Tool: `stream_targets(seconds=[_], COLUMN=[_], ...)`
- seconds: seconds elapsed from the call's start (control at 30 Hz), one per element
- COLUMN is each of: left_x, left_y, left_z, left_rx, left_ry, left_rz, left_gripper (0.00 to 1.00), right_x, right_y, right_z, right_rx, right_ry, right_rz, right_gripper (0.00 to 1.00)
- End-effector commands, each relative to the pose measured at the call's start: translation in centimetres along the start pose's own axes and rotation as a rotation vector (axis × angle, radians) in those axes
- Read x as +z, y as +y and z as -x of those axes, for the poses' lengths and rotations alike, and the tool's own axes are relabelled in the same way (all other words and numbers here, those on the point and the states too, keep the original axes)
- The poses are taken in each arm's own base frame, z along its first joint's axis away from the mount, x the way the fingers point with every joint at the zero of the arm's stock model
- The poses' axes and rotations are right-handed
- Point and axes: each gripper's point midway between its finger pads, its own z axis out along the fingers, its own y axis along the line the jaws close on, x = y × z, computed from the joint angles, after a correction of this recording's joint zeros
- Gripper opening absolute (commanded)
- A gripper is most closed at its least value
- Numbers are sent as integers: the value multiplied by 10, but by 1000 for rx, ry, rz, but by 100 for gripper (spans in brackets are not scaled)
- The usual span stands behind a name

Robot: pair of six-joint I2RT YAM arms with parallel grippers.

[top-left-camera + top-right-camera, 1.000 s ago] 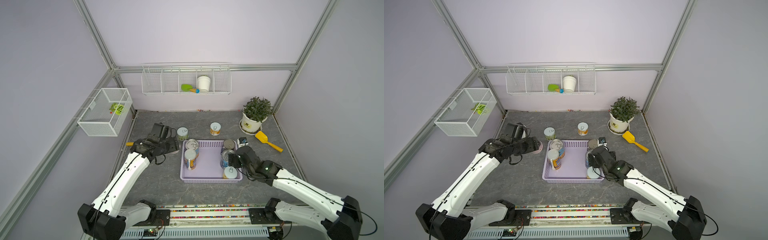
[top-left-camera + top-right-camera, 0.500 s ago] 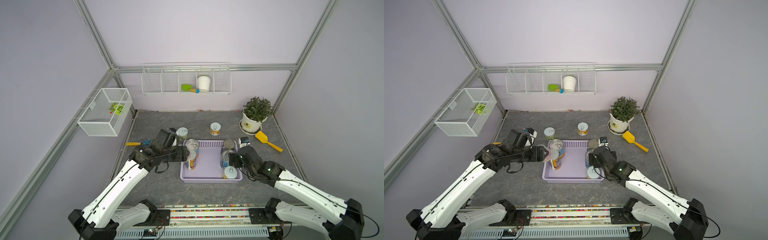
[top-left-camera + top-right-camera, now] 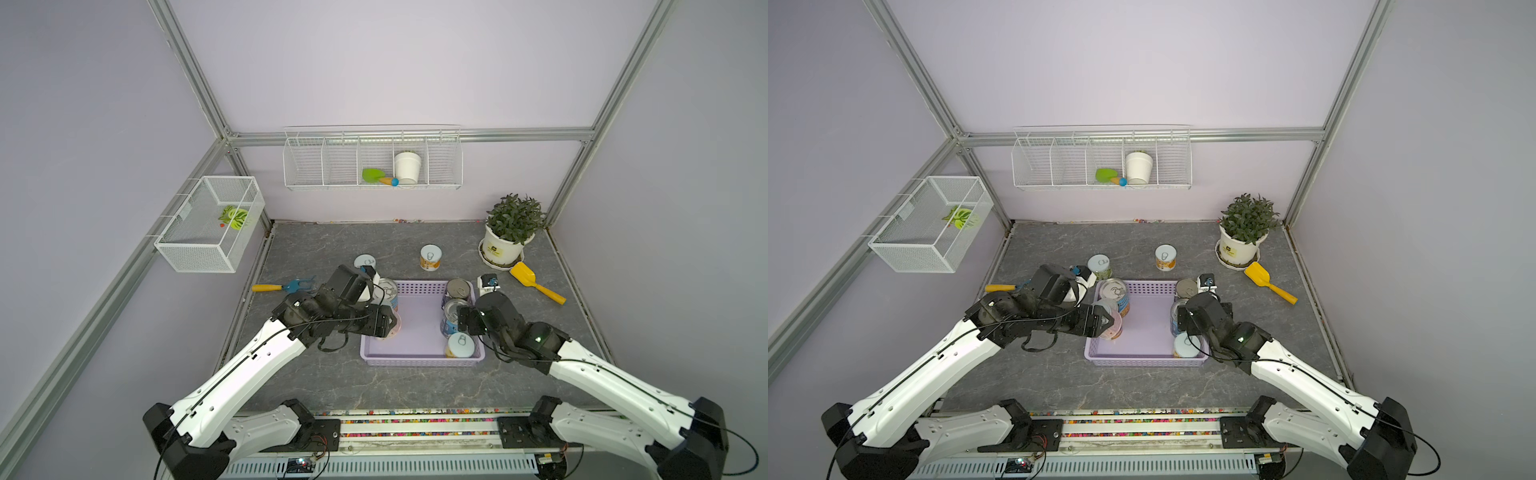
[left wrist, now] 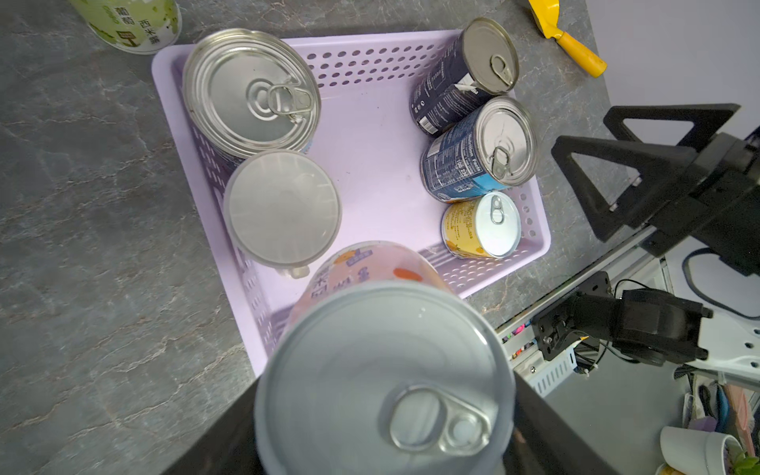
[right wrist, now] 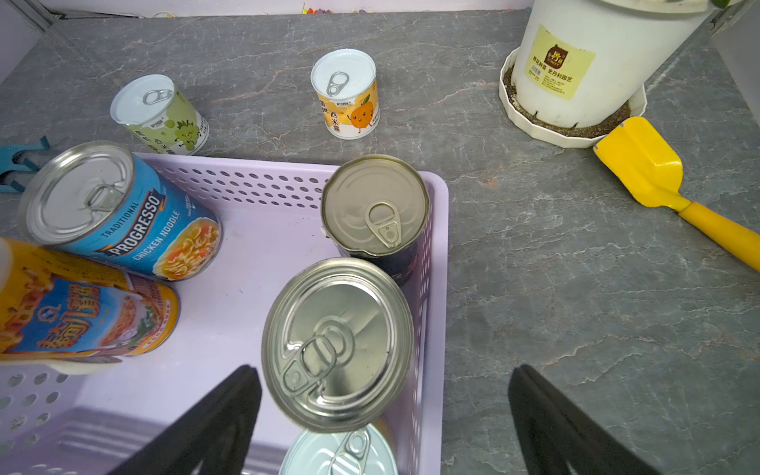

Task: Put the canned food in the basket
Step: Place the canned food in the basket.

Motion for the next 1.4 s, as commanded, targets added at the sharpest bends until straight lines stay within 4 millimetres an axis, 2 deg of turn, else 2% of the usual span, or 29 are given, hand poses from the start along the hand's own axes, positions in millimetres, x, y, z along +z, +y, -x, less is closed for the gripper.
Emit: stream_targets(seconds=[0.0,0.23,0.53,0.83,0.97,1.13,1.37], left_x=[12,55,85,102,101,99,110], left_y=[-7,15,27,41,43,54,67], left_z=[3,-11,-20,-33,-39,-52,-58], left_rx=[26,-12,-48,-82,-93,-112,-134], left_ry=[0,96,149,195,221,267,302], left_rz=[-33,55,92,142,150,211,279], left_gripper=[58,58,56,55,54,54,54], right_x=[2,6,8,10,11,11,17], right_y=[-1,1,-1,0,1,1,2], right_z=[-3,-6,-6,-8,-8,-8,-11], right_rx=[15,7,4,-2,-2,-2,-11], right_ry=[5,20,19,29,31,31,41], right_rz=[1,-4,-16,-16,-15,-14,-24], right_gripper=[98,98,98,98,98,99,98])
